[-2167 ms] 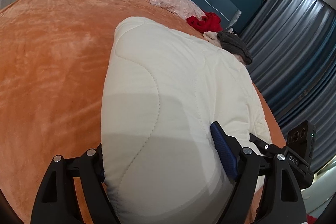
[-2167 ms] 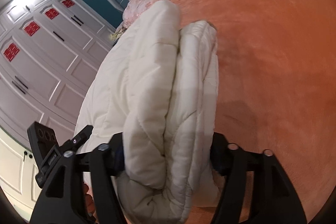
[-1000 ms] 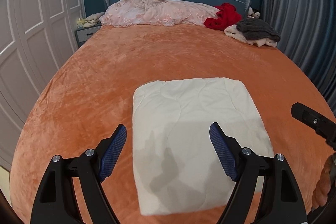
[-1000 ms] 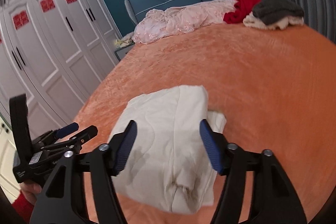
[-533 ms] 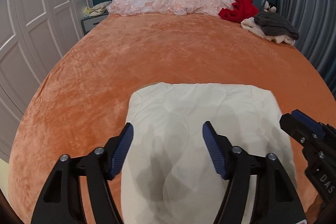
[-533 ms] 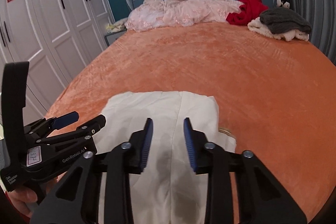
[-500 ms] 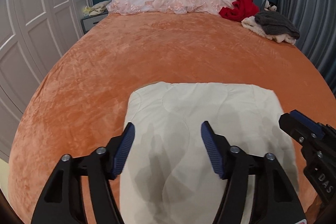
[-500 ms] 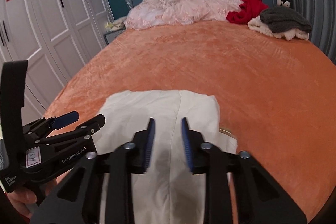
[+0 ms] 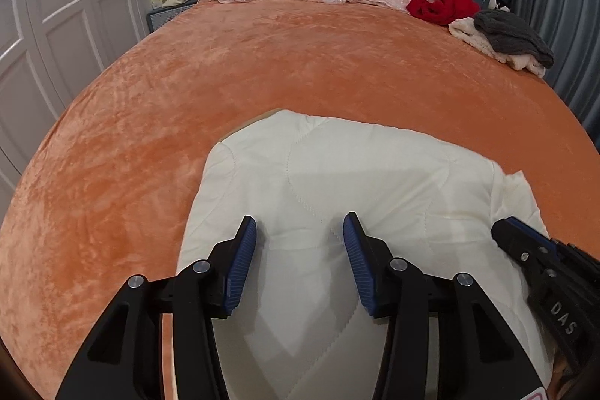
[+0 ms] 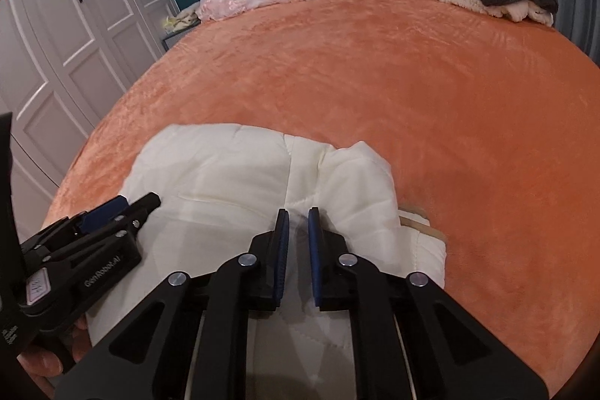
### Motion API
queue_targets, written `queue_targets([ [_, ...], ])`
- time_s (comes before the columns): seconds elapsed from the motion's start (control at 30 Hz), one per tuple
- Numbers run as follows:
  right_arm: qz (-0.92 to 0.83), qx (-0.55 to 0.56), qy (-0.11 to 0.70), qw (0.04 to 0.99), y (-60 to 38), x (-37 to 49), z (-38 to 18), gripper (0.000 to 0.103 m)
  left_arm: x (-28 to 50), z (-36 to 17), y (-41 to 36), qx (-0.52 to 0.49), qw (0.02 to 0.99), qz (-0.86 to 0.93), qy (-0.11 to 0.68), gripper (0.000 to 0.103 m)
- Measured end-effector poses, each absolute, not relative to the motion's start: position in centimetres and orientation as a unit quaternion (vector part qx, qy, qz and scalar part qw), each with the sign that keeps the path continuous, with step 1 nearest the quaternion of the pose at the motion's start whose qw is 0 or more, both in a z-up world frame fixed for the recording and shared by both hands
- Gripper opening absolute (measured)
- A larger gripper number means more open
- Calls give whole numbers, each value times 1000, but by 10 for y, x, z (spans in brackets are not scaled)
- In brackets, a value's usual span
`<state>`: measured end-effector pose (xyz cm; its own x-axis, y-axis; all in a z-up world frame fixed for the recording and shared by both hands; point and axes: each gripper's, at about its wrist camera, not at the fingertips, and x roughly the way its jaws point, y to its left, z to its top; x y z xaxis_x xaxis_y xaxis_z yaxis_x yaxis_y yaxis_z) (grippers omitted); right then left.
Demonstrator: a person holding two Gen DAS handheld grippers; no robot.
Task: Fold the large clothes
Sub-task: 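Press the bundle flat with both tools and release it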
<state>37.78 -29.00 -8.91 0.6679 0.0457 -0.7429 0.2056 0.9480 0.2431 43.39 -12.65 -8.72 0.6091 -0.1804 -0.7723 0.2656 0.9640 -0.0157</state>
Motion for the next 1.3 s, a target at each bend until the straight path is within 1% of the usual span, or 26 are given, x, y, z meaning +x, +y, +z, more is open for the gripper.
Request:
queue_targets([
  [0.1, -45, 173, 407, 896, -294, 381, -101, 3, 436, -95, -129, 48, 898, -123, 419, 46],
  [0.3, -41, 194, 395, 897, -300, 379, -117, 1, 439, -109, -130, 41, 903, -123, 408, 46],
  [0.73, -51, 185, 371, 909, -293, 376, -128, 0, 440, -122, -135, 43, 913, -114, 388, 47],
  [0.93, -53, 182, 371, 909, -292, 377, -127, 0, 440, -121, -136, 46, 912, -113, 391, 47],
  [1.03, -45, 193, 382, 903, -297, 373, -116, 1, 441, -116, -131, 42, 908, -117, 400, 48],
  [1.1, -49, 196, 389, 899, -297, 359, -96, 8, 435, -104, -121, 37, 903, -125, 409, 50],
  [1.17, -38, 186, 380, 905, -292, 329, -71, 12, 418, -89, -110, 36, 899, -136, 415, 50],
  [1.3, -34, 132, 394, 909, -274, 280, -53, 12, 374, -72, -89, 37, 894, -143, 423, 50],
])
